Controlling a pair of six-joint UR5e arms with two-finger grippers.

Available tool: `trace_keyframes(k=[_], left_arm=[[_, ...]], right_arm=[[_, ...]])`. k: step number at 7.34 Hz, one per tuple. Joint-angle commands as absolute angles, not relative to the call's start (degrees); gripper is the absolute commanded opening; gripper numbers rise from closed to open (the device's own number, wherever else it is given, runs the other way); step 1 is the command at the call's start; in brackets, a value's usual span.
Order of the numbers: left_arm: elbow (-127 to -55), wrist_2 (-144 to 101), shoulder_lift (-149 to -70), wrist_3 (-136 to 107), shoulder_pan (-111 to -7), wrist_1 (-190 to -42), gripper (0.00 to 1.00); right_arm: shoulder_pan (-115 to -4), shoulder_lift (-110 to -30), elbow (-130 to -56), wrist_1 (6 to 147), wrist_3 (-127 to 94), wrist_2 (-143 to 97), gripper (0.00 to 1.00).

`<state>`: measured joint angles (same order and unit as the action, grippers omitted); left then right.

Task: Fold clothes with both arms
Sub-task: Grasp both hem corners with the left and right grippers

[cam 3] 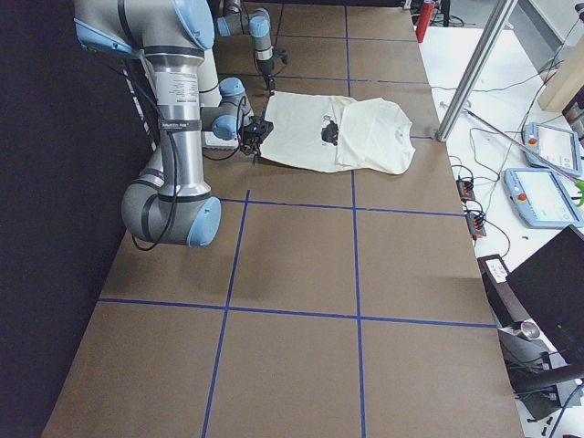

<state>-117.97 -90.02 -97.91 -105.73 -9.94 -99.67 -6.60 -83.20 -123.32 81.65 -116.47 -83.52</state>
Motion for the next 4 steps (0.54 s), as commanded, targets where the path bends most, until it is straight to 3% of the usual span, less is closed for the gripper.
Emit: trace_keyframes(k=[1,3,4], left_arm=[[-117.78,-90.09,-97.73,-105.12,-9.93,-99.75,0.62],[-117.25,-90.09,-97.74,-105.29,-9.84,-99.84,0.44],[-116.81,-90.09,-97.73,-105.29,-9.84,-99.84,0.43]], right_arm=[[-6.68,-83.23,-123.40,81.65,-116.54,-83.32,0.00],[-6.59,-83.23,-123.49,81.65,-116.63,-83.23,0.00],[-6.68,-83.23,-123.49,81.65,-116.63,-83.23,0.00]])
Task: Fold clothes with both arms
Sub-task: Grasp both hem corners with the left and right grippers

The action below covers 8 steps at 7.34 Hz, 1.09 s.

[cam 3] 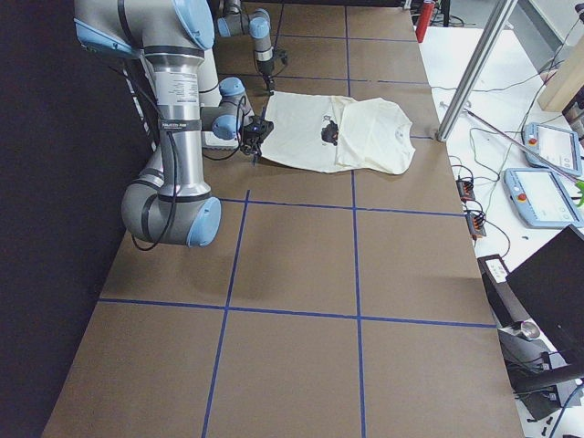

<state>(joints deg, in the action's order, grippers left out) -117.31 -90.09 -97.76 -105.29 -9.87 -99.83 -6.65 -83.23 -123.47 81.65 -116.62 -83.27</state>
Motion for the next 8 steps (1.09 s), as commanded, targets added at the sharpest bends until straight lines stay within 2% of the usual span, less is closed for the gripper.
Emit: trace_keyframes(k=[1,2,3,7,8], left_arm=[[-116.72,-90.09,-97.73,-105.12,-9.93,-99.84,0.43],[-116.81,-90.09,-97.82,-105.12,-9.93,-99.84,0.40],[-116.98,-90.17,-97.82,-105.03,-10.02,-99.84,0.00],[-119.79,-90.18,-96.42,-105.03,-10.63,-99.67,0.00],[-122.58,-90.09,-96.33,-105.73,-10.63,-99.58,0.00]], right_arm=[[-6.68,-83.23,-123.49,81.65,-116.63,-83.23,0.00],[-6.68,-83.32,-123.49,81.65,-116.72,-83.15,0.00],[-6.68,-83.32,-123.57,81.65,-116.81,-83.14,0.00],[-6.77,-83.50,-123.84,81.56,-116.81,-83.06,0.00],[-6.68,-85.06,-126.45,81.56,-116.81,-83.23,0.00]])
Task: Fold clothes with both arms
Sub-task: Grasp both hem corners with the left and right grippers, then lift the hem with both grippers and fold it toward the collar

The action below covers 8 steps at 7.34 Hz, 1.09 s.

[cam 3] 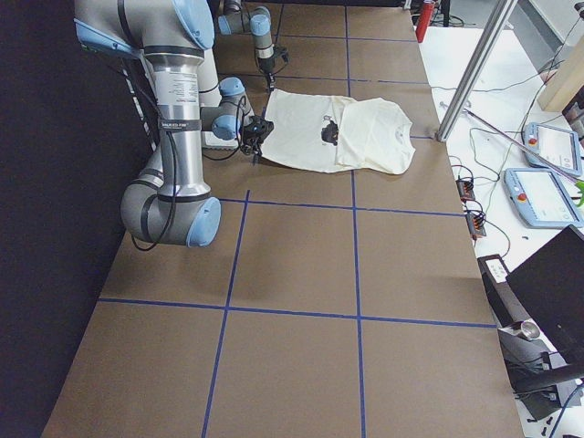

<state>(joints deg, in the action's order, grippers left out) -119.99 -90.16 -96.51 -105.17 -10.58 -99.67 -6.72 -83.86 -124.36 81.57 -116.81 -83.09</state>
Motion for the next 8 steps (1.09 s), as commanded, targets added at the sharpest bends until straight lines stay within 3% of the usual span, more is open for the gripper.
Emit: trace_keyframes(k=[1,3,5,6,8], left_arm=[[-127.74,-91.39,-94.15,-106.43,-10.55,-99.49,0.00],[-140.02,-93.51,-89.86,-110.56,-10.46,-98.88,0.00],[-142.39,-95.80,-90.16,-112.06,-10.98,-98.53,0.00],[-139.25,-95.97,-91.57,-110.23,-16.21,-98.61,0.00],[-122.80,-95.97,-105.91,-104.26,-27.70,-98.35,0.00]], right_arm=[[-5.20,-88.73,-130.13,81.48,-116.81,-83.67,0.00],[-1.94,-91.40,-135.93,81.39,-116.89,-83.76,0.00],[-7.42,-93.61,-138.78,81.30,-115.33,-83.67,0.00],[-11.82,-89.78,-137.74,81.47,-109.57,-84.45,0.00],[-25.68,-76.09,-124.18,81.74,-100.40,-92.57,0.00]])
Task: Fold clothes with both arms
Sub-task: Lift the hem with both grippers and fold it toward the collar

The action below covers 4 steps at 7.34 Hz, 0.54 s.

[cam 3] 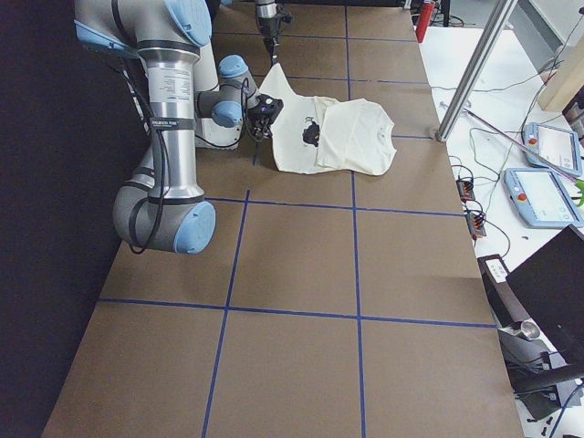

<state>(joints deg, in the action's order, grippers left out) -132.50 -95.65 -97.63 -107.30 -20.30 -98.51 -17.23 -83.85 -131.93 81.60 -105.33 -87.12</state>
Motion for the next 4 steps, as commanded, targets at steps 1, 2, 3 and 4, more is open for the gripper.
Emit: trace_keyframes(k=[1,2,3,4], left_arm=[[-113.56,-99.02,-111.83,-95.80,-34.30,-98.96,0.00],[-109.20,-100.27,-113.89,-87.19,-38.72,-99.75,0.00],[-104.37,-100.46,-116.69,-84.49,-42.41,-104.37,0.00],[-97.89,-100.46,-118.72,-84.20,-43.49,-108.85,0.00]], right_arm=[[-32.71,-69.76,-116.53,81.74,-97.06,-98.73,0.00],[-37.57,-66.39,-109.41,81.13,-92.16,-100.53,0.00],[-40.66,-62.36,-101.94,81.04,-87.93,-100.55,0.00],[-42.52,-58.05,-94.47,81.04,-86.32,-100.55,0.00]])
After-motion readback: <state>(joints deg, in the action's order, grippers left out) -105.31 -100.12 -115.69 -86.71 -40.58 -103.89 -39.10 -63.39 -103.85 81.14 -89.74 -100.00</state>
